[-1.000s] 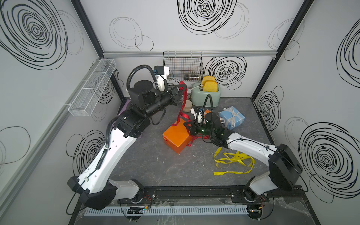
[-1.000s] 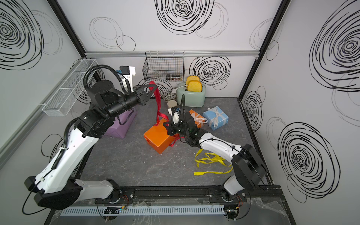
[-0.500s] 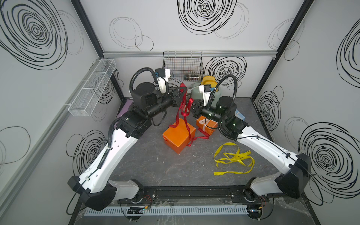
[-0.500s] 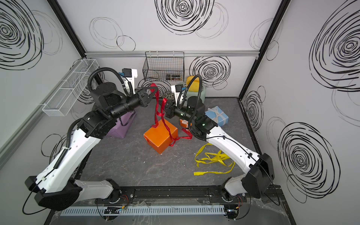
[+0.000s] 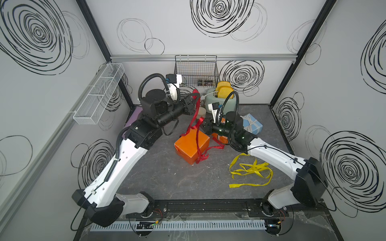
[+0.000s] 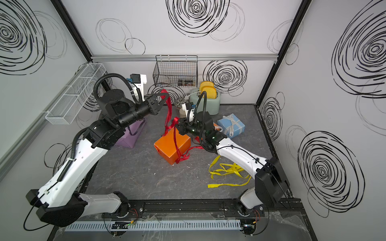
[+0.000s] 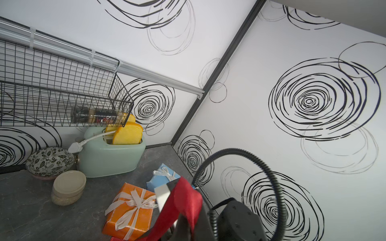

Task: Untie the ribbon bows on the gift boxes
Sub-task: Pull the ribbon from the gift box.

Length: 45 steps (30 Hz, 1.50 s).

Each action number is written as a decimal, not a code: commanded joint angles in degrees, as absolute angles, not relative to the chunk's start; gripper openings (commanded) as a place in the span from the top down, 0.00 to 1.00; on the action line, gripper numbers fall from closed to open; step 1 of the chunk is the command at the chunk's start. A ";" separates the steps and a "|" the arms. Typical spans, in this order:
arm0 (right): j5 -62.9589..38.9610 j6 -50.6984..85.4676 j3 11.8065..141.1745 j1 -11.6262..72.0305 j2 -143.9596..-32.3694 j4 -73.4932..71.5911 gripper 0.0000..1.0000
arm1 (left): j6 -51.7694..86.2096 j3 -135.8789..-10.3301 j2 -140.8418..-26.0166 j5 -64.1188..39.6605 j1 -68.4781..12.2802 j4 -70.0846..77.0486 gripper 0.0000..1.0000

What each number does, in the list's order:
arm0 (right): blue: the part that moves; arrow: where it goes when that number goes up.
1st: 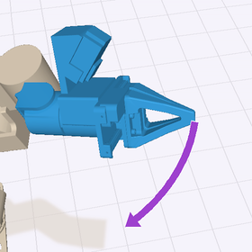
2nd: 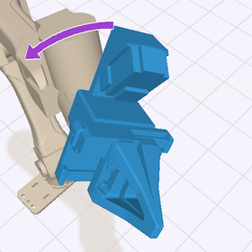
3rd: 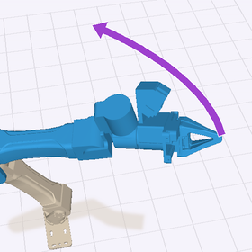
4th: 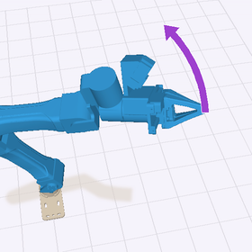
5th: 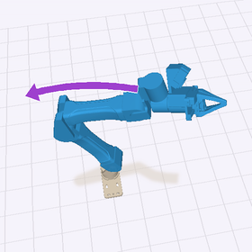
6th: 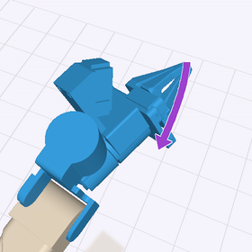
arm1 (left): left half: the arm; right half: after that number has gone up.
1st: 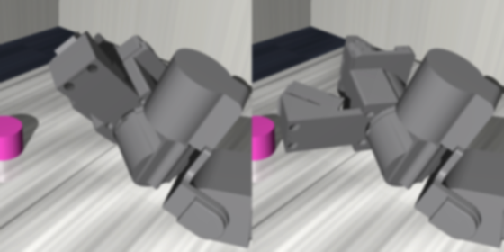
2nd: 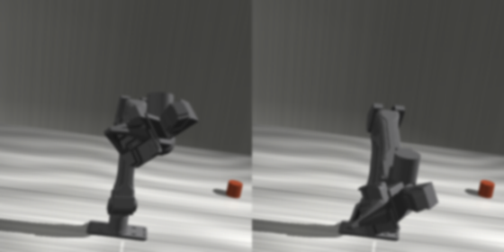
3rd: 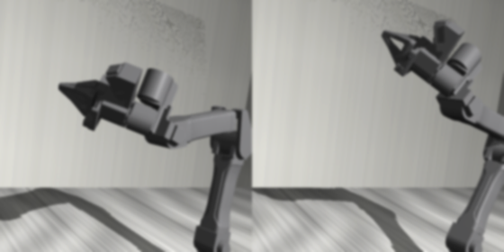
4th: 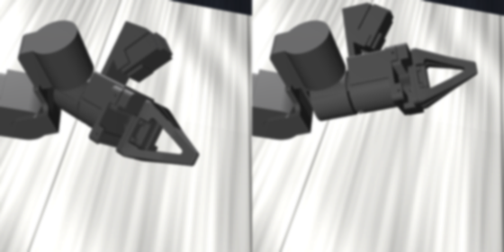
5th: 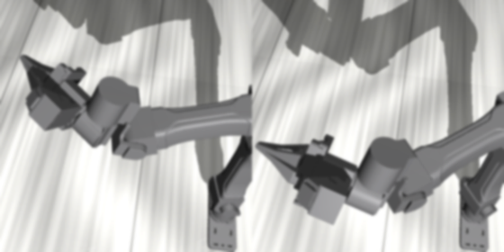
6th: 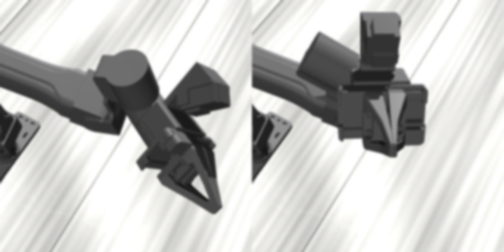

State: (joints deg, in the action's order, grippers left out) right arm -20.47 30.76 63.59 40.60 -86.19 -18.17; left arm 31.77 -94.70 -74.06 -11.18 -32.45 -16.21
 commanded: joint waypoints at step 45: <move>-16.44 31.23 65.39 46.14 -109.28 -41.92 0.43 | 32.52 -91.59 -73.39 -10.94 -32.96 -10.72 1.00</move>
State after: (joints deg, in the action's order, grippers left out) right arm -17.76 29.98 63.55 45.74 -107.72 -38.22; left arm 32.18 -92.36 -73.89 -11.40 -32.62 -14.39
